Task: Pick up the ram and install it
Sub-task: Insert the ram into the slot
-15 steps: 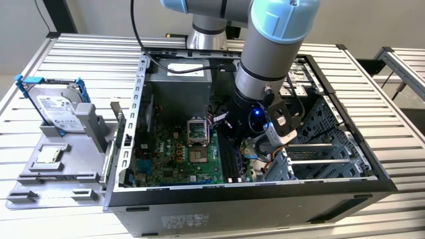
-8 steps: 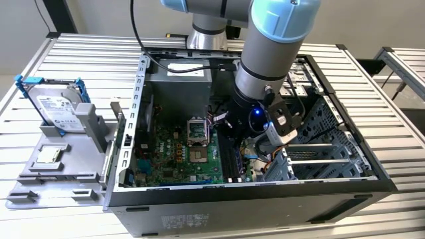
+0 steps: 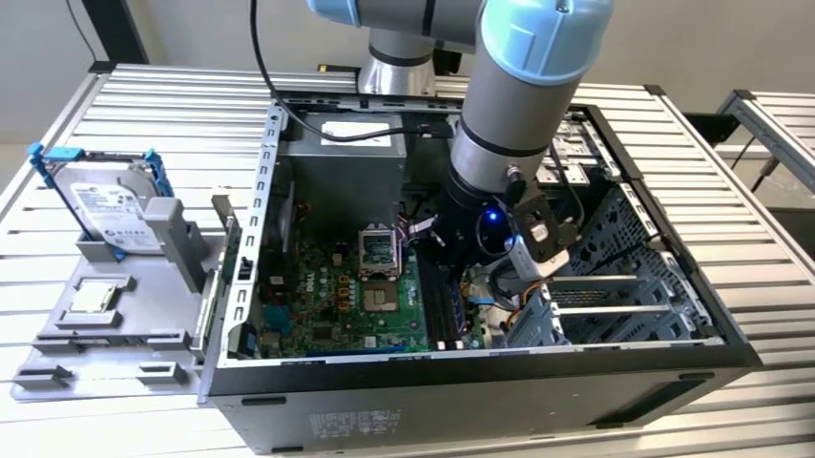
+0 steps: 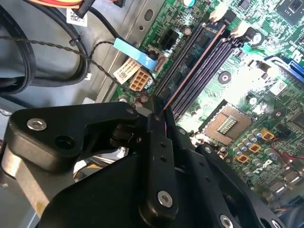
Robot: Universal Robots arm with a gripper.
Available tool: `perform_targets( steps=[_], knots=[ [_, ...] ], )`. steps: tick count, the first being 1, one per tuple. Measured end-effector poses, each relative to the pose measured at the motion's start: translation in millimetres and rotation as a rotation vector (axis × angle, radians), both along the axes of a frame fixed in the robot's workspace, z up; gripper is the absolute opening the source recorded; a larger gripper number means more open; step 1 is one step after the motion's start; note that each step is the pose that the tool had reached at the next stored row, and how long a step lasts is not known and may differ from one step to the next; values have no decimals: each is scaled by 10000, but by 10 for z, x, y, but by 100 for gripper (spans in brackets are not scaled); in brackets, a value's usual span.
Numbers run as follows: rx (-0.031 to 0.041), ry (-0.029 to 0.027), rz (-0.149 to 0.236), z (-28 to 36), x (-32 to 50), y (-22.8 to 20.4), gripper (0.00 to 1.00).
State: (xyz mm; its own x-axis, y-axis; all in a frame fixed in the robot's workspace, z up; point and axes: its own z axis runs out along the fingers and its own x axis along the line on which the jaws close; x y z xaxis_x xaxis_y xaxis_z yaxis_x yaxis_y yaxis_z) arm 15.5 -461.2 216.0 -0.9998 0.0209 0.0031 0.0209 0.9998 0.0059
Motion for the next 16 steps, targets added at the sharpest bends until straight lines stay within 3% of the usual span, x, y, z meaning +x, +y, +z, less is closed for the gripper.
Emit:
perform_targets(
  steps=[16],
  knots=[
    [4,0,-156,-9,-3,1,0]
  ],
)
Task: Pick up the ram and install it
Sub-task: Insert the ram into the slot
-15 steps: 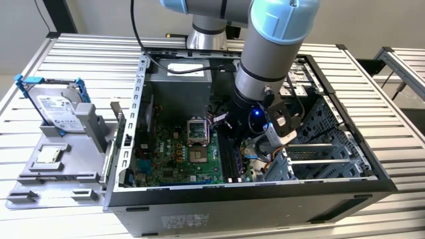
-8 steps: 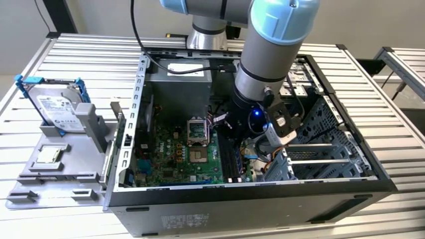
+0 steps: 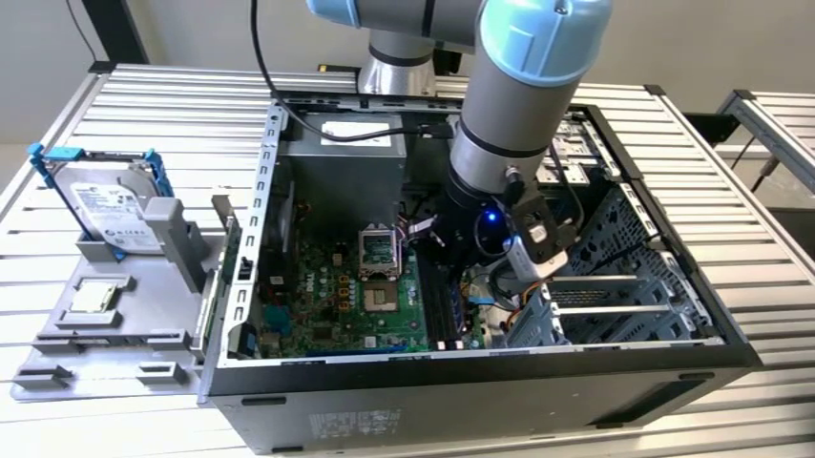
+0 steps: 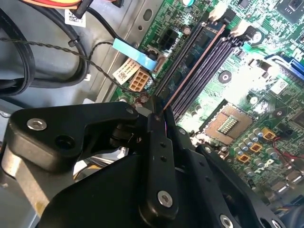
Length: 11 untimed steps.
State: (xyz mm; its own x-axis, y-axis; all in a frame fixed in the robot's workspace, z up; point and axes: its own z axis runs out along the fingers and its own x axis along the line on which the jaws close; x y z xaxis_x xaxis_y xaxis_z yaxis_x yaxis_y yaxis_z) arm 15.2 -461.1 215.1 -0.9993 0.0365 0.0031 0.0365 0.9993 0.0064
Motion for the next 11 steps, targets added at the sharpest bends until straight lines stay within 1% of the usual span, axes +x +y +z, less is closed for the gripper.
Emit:
perform_targets(
  steps=[4,7,11],
  knots=[
    [1,-1,-106,-12,-1,3,0],
    [4,-1,-119,-61,-1,2,0],
    [1,1,-120,-66,-1,2,0]
  ],
)
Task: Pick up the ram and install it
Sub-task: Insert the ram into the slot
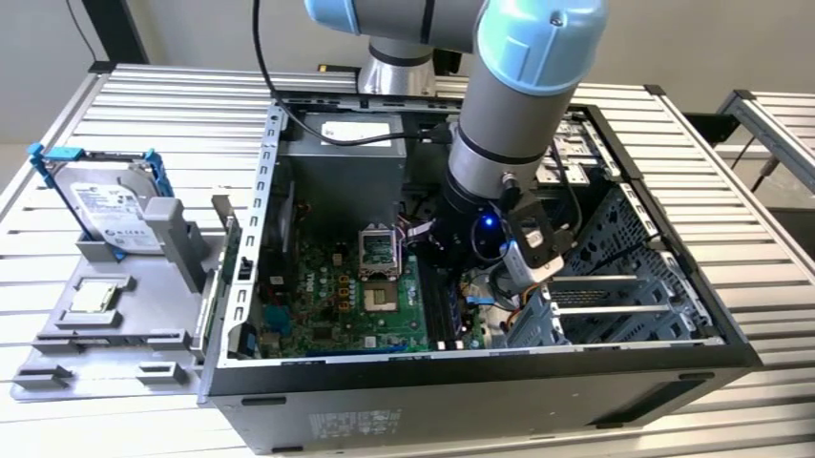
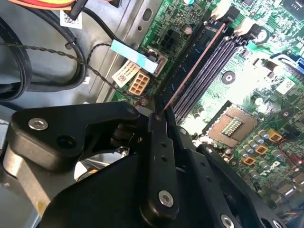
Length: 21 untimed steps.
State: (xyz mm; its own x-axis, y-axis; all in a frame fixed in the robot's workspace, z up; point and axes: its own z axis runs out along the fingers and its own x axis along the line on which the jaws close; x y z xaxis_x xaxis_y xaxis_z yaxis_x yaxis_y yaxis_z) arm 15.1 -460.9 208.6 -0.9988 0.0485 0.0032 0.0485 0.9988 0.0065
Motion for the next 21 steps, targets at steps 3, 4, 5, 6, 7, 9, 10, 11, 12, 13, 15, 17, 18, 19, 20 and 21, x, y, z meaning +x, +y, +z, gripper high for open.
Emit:
perform_targets(
  steps=[3,4,5,6,7,9,10,11,12,13,15,17,18,19,20,21],
  knots=[
    [2,0,-1,-1,0,0,0],
    [2,1,-1,-1,0,0,0],
    [3,0,-1,-1,0,1,0],
    [3,1,-1,-1,0,1,100],
    [3,1,-1,-1,0,0,100],
    [2,6,0,2,1,0,100],
    [9,8,-1,35,1,1,100],
    [2,10,-1,85,1,1,100],
    [2,10,-1,130,1,0,100],
    [4,9,-1,171,1,0,100],
    [5,9,-1,265,1,1,100],
    [0,10,0,326,1,0,100],
    [3,10,0,326,1,0,100],
    [3,9,0,326,1,1,100],
    [4,9,0,326,1,1,100],
    [3,9,0,326,1,0,100]
  ],
)
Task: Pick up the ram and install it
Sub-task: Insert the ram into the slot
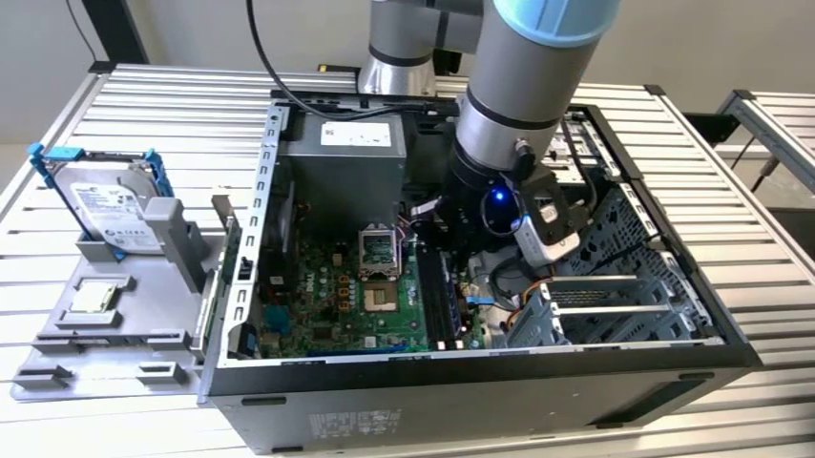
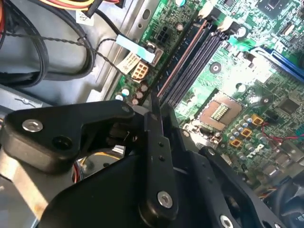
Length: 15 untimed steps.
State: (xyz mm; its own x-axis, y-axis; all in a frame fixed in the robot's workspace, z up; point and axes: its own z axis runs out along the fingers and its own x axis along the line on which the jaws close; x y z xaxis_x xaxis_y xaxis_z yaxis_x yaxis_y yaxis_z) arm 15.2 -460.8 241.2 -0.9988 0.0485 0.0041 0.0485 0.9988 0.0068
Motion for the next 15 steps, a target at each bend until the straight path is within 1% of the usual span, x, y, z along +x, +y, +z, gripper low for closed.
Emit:
perform_targets(
  steps=[1,15],
  knots=[
    [1,0,0,0,0,0,0],
    [3,1,0,0,0,0,0]
  ],
)
